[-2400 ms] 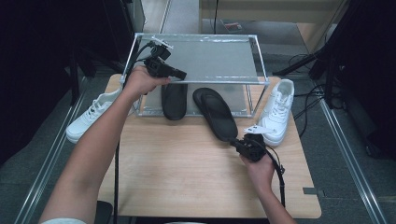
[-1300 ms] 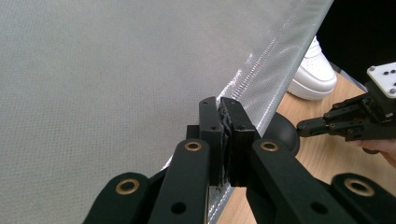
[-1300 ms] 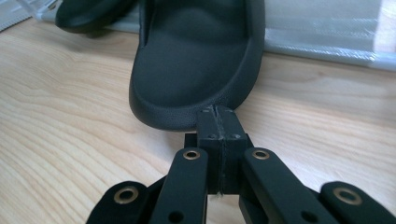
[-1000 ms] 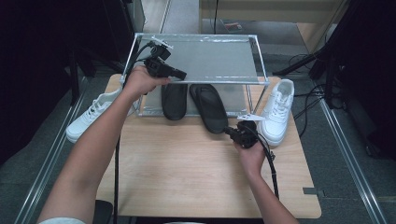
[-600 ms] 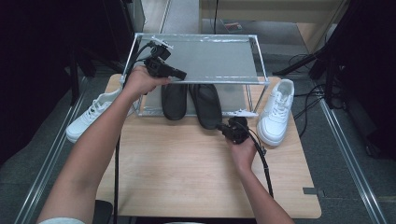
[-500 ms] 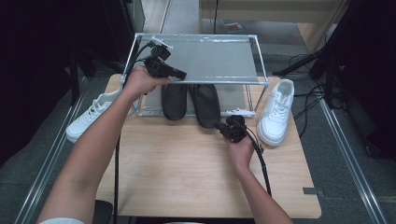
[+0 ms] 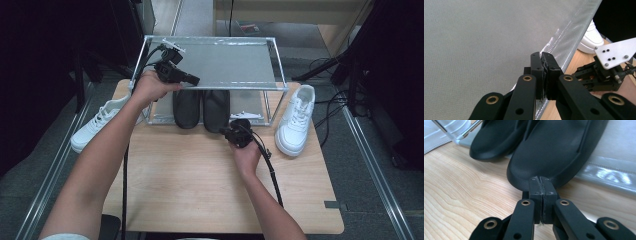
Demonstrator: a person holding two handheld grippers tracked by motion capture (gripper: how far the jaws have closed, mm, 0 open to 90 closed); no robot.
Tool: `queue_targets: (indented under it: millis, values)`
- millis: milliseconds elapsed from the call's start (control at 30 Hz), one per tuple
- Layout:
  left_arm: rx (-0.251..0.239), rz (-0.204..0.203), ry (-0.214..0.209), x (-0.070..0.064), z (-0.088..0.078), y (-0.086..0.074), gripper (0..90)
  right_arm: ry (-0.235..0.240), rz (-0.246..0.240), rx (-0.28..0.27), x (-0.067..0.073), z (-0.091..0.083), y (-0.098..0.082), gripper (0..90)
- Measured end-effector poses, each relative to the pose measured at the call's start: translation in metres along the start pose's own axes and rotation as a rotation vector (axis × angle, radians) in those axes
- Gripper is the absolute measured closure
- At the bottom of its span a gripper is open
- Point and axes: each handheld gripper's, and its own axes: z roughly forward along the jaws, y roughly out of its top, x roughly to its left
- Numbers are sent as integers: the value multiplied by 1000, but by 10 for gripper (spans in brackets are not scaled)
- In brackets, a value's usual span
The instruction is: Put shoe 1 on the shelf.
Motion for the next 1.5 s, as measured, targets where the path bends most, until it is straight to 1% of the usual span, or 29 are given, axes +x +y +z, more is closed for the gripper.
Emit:
queue_targets:
  millis: [200,267,300,400,500,567,600,733,767,800,833,900,933,1000,1067,1100,1133,1167,1200,1233,1267,1333,1367,1400,1433,1500]
  values:
    - [-1,3,-1,0,0,0,889,16,-8,5,8,11,5,900]
    - [-1,-3,0,0,0,0,889,17,-13,6,10,13,6,900]
    - [-1,-4,0,0,0,0,889,19,-21,9,10,13,6,900]
    - [-2,-5,1,0,0,0,889,27,-17,15,9,12,7,900]
    - [-2,5,14,-2,-1,1,887,46,-26,14,10,4,8,900]
    - [-2,-10,17,-4,-2,2,873,57,-44,10,12,-2,8,900]
    - [2,-9,23,-6,-3,2,859,67,-54,8,13,-6,8,900]
    - [2,-8,7,-14,-12,2,804,95,-101,13,17,-25,7,870]
    - [-8,-9,9,-16,-15,1,776,106,-108,11,18,-30,6,858]
    - [-16,-8,10,-18,-18,-1,727,117,-115,11,19,-35,5,837]
    - [-20,-16,-11,-20,-21,-3,691,128,-114,17,19,-39,5,814]
    - [-22,-20,-9,-24,-25,-9,632,152,-126,25,20,-47,3,771]
    - [-21,-22,-11,-25,-26,-12,613,155,-137,25,20,-50,2,750]
    - [-20,-30,-9,-29,-30,-18,589,177,-150,26,20,-57,1,725]
    - [-17,-26,-4,-33,-34,-25,565,194,-168,24,20,-65,-1,703]
    - [-19,-24,6,-34,-36,-28,559,195,-169,25,20,-67,-2,693]
    - [-19,-30,8,-36,-38,-31,547,204,-178,25,20,-71,-3,685]
    - [-16,-25,13,-38,-40,-34,535,212,-183,22,20,-74,-4,665]
    - [-16,-25,12,-40,-43,-37,531,219,-192,22,20,-77,-6,657]
    - [-25,-26,17,-41,-45,-41,528,221,-203,19,20,-80,-7,652]
    - [-30,-31,12,-42,-47,-44,522,228,-212,17,19,-83,-9,646]
    - [-36,-40,10,-44,-52,-52,502,243,-207,25,18,-88,-12,625]
    - [-40,-34,30,-47,-54,-57,496,244,-203,27,17,-90,-13,613]
    - [-40,-33,33,-48,-55,-60,495,246,-201,22,15,-92,-15,610]
    - [-33,-35,26,-49,-56,-64,495,252,-197,22,14,-94,-16,610]
    - [-30,-34,34,-52,-57,-72,492,257,-192,31,13,-96,-19,607]
